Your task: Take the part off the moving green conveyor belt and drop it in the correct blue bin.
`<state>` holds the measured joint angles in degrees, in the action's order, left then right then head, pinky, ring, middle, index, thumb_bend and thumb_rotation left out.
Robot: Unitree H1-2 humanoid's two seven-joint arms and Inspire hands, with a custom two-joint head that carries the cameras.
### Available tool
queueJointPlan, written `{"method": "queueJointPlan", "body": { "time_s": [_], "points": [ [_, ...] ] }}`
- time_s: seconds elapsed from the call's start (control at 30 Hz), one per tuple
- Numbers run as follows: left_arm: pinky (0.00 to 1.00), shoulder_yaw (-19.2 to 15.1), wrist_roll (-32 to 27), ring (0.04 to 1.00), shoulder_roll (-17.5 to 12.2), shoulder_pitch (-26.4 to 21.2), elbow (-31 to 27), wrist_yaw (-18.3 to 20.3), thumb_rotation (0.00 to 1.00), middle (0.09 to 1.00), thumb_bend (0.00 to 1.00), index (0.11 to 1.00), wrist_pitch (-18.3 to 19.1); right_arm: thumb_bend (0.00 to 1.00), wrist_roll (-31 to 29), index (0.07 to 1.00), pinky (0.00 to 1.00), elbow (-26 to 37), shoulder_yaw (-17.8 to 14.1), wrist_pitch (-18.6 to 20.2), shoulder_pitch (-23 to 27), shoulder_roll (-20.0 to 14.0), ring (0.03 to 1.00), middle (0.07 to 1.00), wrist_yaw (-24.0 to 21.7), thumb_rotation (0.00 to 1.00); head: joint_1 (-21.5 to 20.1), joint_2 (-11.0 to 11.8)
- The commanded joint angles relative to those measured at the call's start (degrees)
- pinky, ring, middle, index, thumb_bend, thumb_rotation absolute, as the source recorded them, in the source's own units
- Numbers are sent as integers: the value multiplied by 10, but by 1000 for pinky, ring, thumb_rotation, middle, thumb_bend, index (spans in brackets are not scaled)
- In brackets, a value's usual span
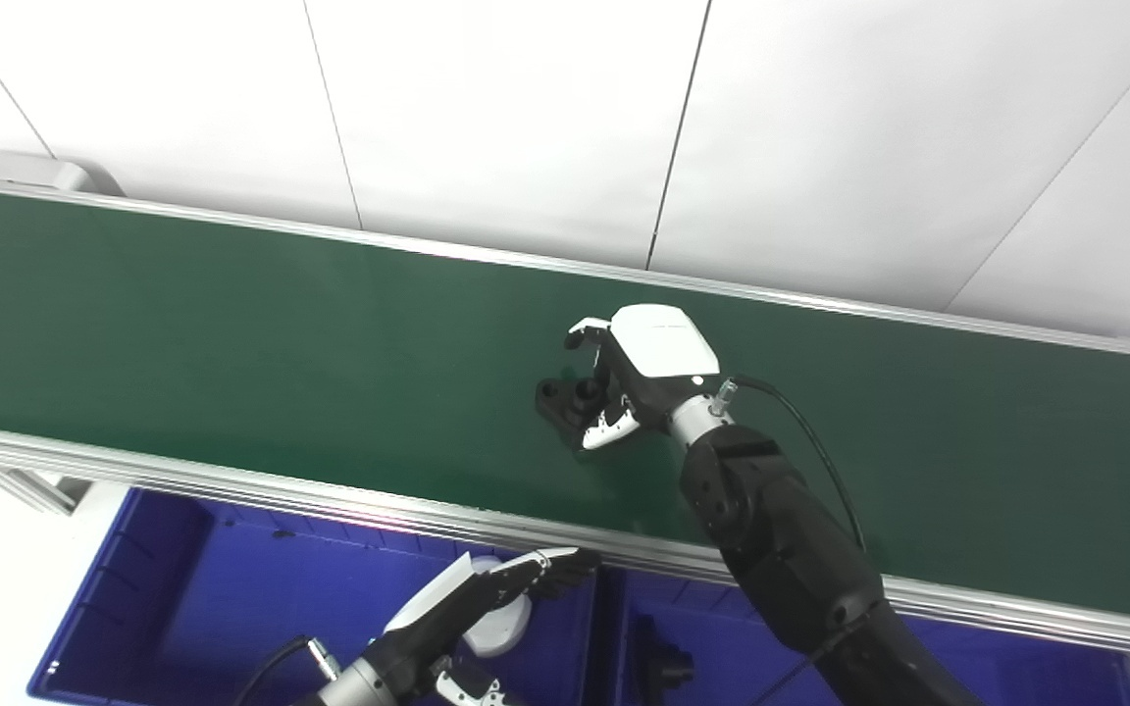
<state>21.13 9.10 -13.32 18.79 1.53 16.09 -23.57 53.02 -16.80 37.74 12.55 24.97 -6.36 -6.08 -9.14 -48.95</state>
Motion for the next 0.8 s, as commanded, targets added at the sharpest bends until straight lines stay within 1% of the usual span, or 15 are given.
{"method": "queueJointPlan", "body": {
  "time_s": [0.0,0.03,0.07,0.13,0.23,0.4,0.43,0.47,0.5,0.57,0.6,0.63,0.67,0.7,0.77],
  "points": [
    [800,-2,-11,844,0,1,-19,2,156,868,849,864,-1,532,12,525,165,-3,18,-26,-11,-5,216,471,-2,0,-1,-3],
    [793,-3,-12,841,1,1,-21,2,154,866,852,863,1,529,15,499,186,-2,22,-26,-11,-7,248,473,-2,0,-1,-4],
    [792,-3,-13,840,0,1,-23,4,154,866,852,863,2,529,28,496,188,4,31,-23,-11,-14,251,473,-6,0,-2,-5],
    [792,-3,-15,838,0,0,-24,6,157,865,849,866,2,526,49,504,217,15,45,-19,-12,-24,287,427,-11,0,-3,-5],
    [782,-4,-17,834,0,-1,-24,7,150,862,847,866,2,526,65,506,238,28,54,-16,-15,-31,308,420,-13,0,-1,-6],
    [774,-6,-18,831,-1,-2,-24,8,163,859,852,866,3,523,85,512,199,49,52,-19,-22,-33,270,402,1,0,-1,-6],
    [768,-7,-19,829,-1,-3,-23,9,168,860,853,867,2,523,87,506,176,51,51,-20,-24,-32,245,393,5,0,-1,-6],
    [763,-7,-20,828,-2,-4,-21,9,176,861,853,868,0,528,88,490,154,53,49,-23,-25,-31,221,438,10,0,-1,-6],
    [760,-8,-21,828,-2,-4,-20,10,181,862,854,869,0,530,88,484,145,54,48,-27,-27,-30,210,453,17,0,-1,-6],
    [744,-9,-23,824,-3,-4,-19,11,181,863,852,870,0,523,84,502,153,57,44,-35,-31,-30,218,401,31,0,-1,-6],
    [739,-9,-23,823,-3,-4,-20,11,185,864,851,870,0,527,82,490,151,60,42,-36,-33,-30,215,434,35,0,-2,-6],
    [728,-9,-24,817,-3,-4,-19,11,187,865,849,870,-1,523,80,500,155,64,40,-35,-36,-29,218,402,36,0,-2,-6],
    [724,-10,-25,815,-2,-4,-18,12,189,865,849,870,-2,525,79,497,153,72,38,-31,-39,-29,216,411,34,0,-3,-5],
    [720,-10,-26,813,-2,-4,-17,12,194,865,848,869,-3,530,78,485,146,76,36,-29,-41,-29,211,450,32,0,-3,-5],
    [716,-10,-26,811,-2,-3,-20,13,193,864,847,868,-1,531,73,481,134,102,25,-25,-53,-28,198,462,38,0,-2,-6]
  ]
}}
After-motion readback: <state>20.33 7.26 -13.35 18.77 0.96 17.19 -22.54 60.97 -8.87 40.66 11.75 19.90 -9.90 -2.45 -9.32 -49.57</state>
